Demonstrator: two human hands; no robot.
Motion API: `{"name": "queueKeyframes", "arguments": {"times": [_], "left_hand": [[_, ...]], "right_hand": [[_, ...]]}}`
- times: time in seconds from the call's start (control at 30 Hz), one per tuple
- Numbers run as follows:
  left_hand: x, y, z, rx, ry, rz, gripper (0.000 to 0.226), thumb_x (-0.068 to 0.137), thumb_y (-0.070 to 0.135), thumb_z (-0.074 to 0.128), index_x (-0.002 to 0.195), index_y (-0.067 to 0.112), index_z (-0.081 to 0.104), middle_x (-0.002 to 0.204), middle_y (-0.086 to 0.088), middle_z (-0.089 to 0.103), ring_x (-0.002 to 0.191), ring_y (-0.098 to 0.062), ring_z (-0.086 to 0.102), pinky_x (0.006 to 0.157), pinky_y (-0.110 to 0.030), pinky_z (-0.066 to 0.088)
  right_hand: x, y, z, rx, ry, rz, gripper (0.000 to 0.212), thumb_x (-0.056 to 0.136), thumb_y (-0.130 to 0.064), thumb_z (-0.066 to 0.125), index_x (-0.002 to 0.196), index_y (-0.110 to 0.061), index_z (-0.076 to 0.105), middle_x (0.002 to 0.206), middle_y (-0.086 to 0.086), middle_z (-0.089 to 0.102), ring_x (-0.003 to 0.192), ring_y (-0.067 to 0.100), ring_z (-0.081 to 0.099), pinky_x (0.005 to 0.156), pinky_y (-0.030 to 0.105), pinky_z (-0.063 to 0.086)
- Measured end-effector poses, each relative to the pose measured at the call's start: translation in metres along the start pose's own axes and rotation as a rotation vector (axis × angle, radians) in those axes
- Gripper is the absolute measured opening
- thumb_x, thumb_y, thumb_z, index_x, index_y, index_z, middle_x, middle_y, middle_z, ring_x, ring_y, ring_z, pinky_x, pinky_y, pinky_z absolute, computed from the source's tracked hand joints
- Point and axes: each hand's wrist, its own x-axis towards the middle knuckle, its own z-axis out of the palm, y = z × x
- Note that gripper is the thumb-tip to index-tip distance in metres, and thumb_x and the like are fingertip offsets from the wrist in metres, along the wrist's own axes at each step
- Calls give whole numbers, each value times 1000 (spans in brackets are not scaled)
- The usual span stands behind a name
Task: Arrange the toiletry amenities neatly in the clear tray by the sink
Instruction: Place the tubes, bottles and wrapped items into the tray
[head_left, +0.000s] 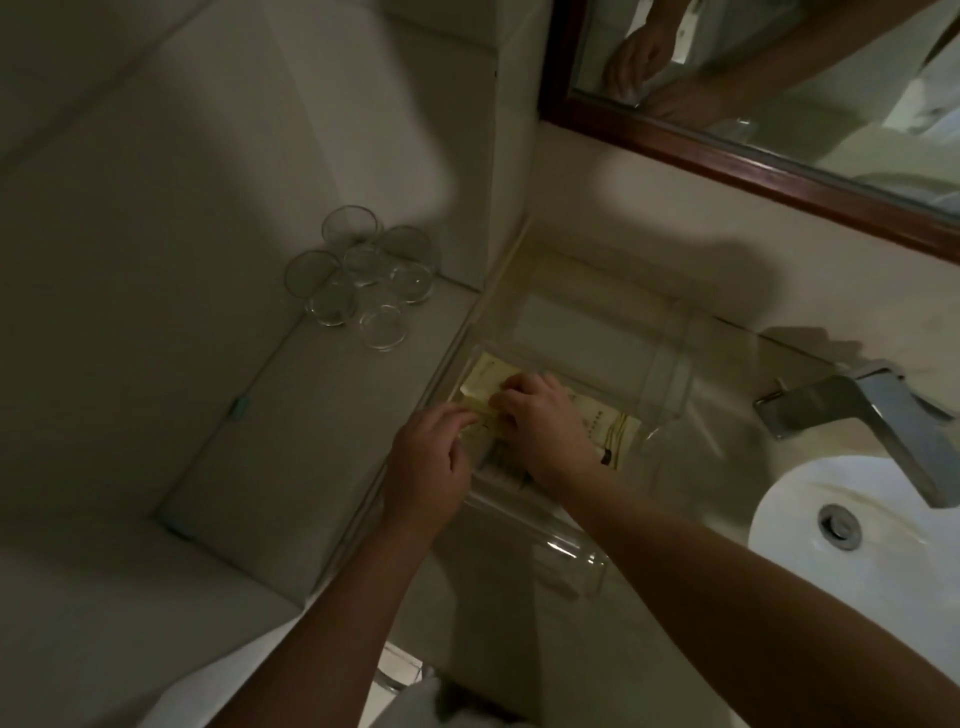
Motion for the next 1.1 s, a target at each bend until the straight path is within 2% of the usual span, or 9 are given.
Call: {"name": "queueKeyframes", "arguments": {"times": [0.07,0.17,0.27,0.4,0.5,0.63,0.8,1.0,1.1], "left_hand": [[4,-2,1,13,-28,28,47,75,15,34,108,11,68,115,-5,65,107,-22,58,94,-36,48],[10,2,1,20,-48,78,44,75,11,38,106,9,68,112,-7,67,106,-23,59,96,-29,41],[17,6,4,45,-64,129,40,71,2,48,105,9,69,111,-8,68,107,-28,59,95,-35,45],[28,8,9,98,-96,158,40,67,8,51,101,11,72,109,-8,70,108,-32,60,94,-44,47],[41,15,16,111,-194,174,39,69,4,65,105,19,71,115,-4,66,112,-31,53,97,-43,44],[54,26,22,208,-252,177,35,73,14,71,105,29,70,121,0,60,115,-28,46,96,-40,41],[57,25,25,268,-291,169,38,74,23,71,111,31,67,127,-1,54,120,-27,40,99,-39,33],[55,28,28,290,-212,134,36,73,22,72,108,29,67,119,-3,57,113,-27,45,93,-38,38],[55,29,29,291,-198,143,37,71,17,74,107,25,68,117,-8,58,111,-30,47,93,-40,41]], "right_hand": [[1,-1,-1,-3,-17,15,25,87,-19,63,111,-16,71,120,6,61,109,27,52,92,39,45],[3,-5,-3,-15,-54,6,27,87,-20,61,113,-21,70,122,3,60,110,26,51,91,37,45],[-1,-8,-8,49,-26,27,24,88,-20,61,110,-21,71,120,3,61,110,23,53,92,35,43],[-24,-5,-20,214,215,305,17,84,-7,61,94,-12,73,102,7,63,98,25,59,82,30,45],[-47,7,-29,187,237,440,19,83,-7,60,98,-13,71,103,5,61,99,23,58,80,25,41],[-78,23,-36,157,256,531,21,81,-10,65,100,-16,70,103,2,61,100,22,58,79,23,38],[-107,29,-36,173,261,583,15,83,-14,66,97,-20,70,99,-2,59,92,17,57,74,25,41],[-135,29,-38,185,248,613,21,85,-13,62,104,-18,69,101,-4,57,98,15,55,83,28,46],[-149,31,-42,178,284,603,19,85,-13,63,102,-17,70,99,-4,58,97,16,56,83,28,46]]}}
